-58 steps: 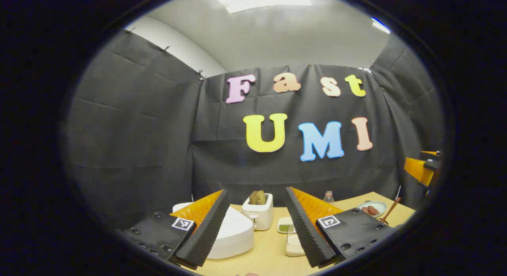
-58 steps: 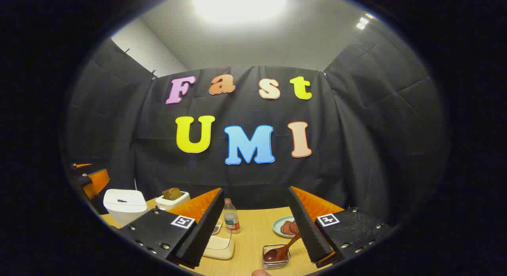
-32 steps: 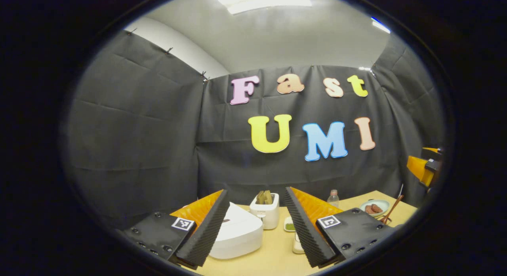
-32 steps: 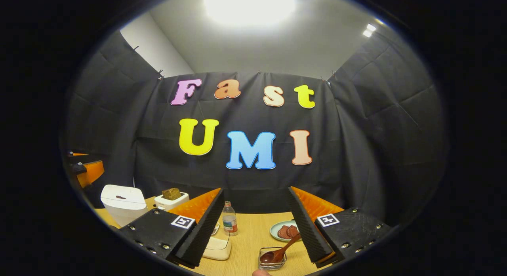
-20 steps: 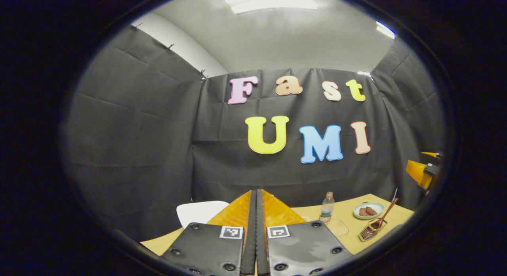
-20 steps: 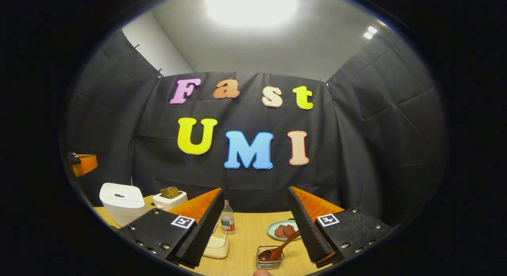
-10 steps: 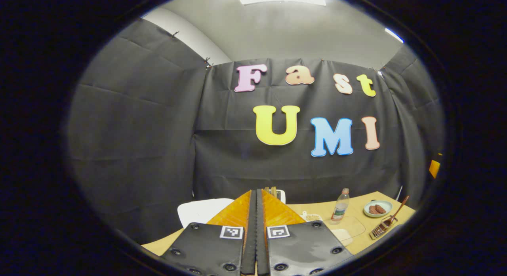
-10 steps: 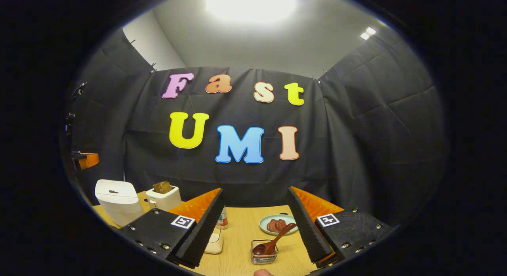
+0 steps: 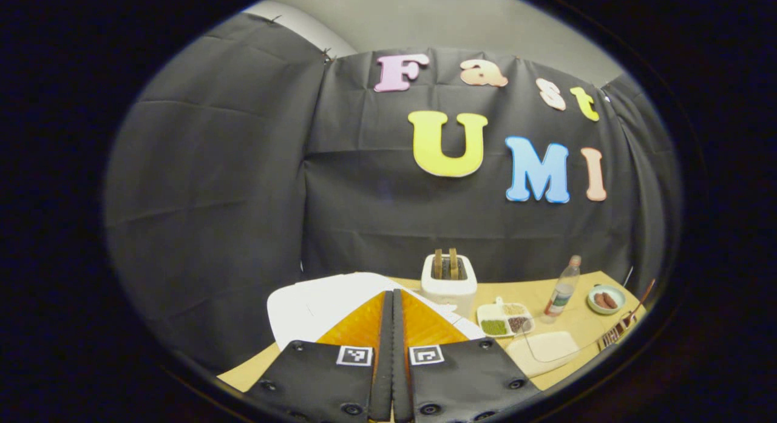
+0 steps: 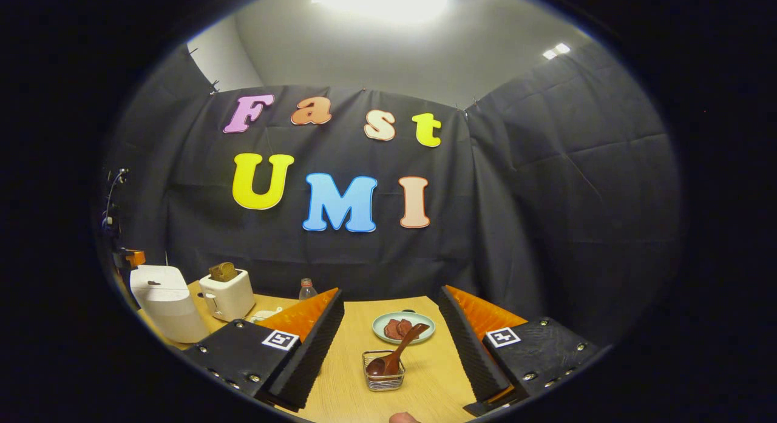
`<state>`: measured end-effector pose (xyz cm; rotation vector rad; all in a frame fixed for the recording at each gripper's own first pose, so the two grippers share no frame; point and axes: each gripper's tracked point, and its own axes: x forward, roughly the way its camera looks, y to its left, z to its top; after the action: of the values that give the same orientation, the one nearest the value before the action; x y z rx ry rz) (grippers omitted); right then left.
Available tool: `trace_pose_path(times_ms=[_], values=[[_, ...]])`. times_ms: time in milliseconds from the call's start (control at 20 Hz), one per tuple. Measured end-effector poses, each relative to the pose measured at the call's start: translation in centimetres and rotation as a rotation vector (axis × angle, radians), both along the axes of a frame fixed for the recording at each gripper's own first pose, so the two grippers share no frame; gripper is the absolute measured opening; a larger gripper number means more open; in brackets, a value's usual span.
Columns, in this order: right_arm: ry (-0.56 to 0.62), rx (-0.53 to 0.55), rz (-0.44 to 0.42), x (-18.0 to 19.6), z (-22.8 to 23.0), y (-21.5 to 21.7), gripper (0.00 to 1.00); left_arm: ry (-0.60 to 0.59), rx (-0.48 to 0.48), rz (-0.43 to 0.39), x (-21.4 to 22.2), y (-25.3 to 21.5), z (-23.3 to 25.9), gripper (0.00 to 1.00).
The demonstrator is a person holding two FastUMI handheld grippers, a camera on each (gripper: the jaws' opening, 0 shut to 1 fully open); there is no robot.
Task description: Close the left gripper, press the button to open the rice cooker; take a wooden spoon from the chopstick holder with the right hand, scoop a spoonful of rice and pour it into the rice cooker, then put the wooden spoon back into the chopstick holder.
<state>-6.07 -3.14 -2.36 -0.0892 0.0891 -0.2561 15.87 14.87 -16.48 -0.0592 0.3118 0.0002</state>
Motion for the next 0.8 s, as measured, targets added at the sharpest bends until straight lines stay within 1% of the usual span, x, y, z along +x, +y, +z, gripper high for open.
trace_pose_path(times_ms=[100,250,350,450,500,550,700,750,800], values=[[0.008,0.003,-0.006,0.0,-0.1,0.1,0.96,0.054,-0.030,0.018,1.0,0.3,-2.5,0.08],[0.017,-0.017,-0.003,0.1,-0.1,0.3,0.96,0.123,-0.075,0.038,1.2,0.4,-5.7,0.08],[0.019,-0.026,0.000,0.2,-0.1,0.3,0.96,0.086,-0.072,0.028,1.3,0.3,-5.2,0.09],[0.028,-0.025,0.008,0.5,-0.3,0.4,0.96,0.109,-0.065,0.026,0.8,0.2,-5.9,0.08],[0.033,-0.026,0.013,0.6,-0.5,0.4,0.96,0.094,-0.060,0.026,0.7,0.1,-5.6,0.09],[0.033,-0.029,0.015,0.7,-0.4,0.4,0.96,0.108,-0.059,0.028,0.1,0.0,-6.1,0.08],[0.011,-0.017,0.033,1.1,0.4,0.6,0.96,0.090,-0.077,0.041,0.5,-0.1,-6.0,0.09],[0.009,-0.019,0.040,1.4,0.4,0.7,0.96,0.090,-0.073,0.042,0.3,-0.2,-6.0,0.11],[0.008,-0.021,0.045,1.5,0.3,0.6,0.96,0.095,-0.056,0.042,0.3,-0.1,-5.8,0.08]])
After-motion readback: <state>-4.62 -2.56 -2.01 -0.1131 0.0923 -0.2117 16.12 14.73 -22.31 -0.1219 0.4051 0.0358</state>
